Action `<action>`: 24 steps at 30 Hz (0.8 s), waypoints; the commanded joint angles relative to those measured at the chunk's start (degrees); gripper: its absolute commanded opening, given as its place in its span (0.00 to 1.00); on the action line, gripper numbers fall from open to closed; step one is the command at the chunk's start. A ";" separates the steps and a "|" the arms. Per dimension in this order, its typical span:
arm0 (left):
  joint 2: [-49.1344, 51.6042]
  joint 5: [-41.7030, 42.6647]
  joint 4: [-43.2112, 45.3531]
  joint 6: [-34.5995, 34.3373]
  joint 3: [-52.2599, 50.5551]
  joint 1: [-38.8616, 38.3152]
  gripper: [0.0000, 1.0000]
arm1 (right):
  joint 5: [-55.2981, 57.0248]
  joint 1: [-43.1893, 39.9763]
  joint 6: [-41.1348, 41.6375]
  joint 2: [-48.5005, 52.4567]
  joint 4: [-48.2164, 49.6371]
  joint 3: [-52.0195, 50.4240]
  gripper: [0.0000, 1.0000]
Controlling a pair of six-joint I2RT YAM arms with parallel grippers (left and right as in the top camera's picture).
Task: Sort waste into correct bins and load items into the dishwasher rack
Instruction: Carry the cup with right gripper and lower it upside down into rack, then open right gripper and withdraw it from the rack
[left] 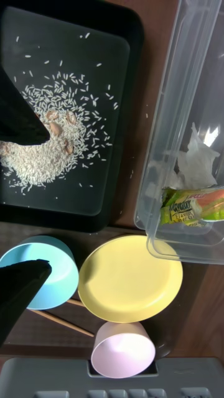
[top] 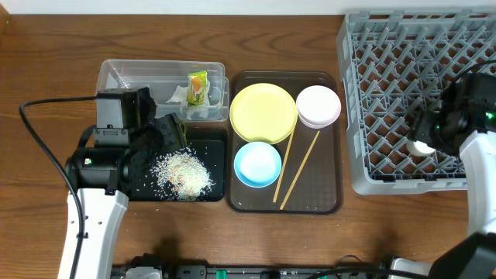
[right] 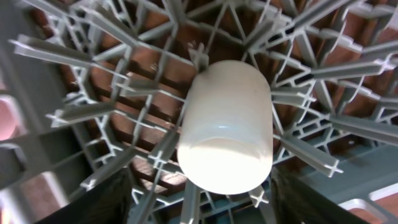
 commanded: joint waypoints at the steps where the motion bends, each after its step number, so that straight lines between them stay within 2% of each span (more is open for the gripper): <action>1: 0.33 -0.72 -0.15 0.72 0.20 0.22 0.62 | -6.69 -0.48 0.35 -4.46 1.11 0.02 0.54; 2: 0.33 -0.72 -0.15 0.74 0.20 0.24 0.62 | -10.08 -0.48 -0.28 -5.38 1.73 0.02 0.49; 3: 0.33 -0.72 -0.15 0.74 0.20 0.24 0.62 | -14.49 -0.46 -1.07 -6.32 2.43 0.02 0.38; 5: 0.33 -0.72 -0.15 0.74 0.20 0.24 0.62 | -20.65 -0.17 -2.27 -7.52 2.82 0.02 0.10; 6: 0.33 -0.72 -0.15 0.72 0.20 0.22 0.62 | -21.07 0.22 -2.21 -7.78 2.25 0.02 0.01; 15: 0.33 -0.72 -0.15 0.72 0.20 0.24 0.62 | -1.90 2.78 -1.49 -3.26 -8.83 -0.59 0.01; 24: 0.33 -0.72 -0.55 0.72 0.20 0.22 0.62 | 0.79 2.62 0.42 1.62 -1.22 -0.59 0.01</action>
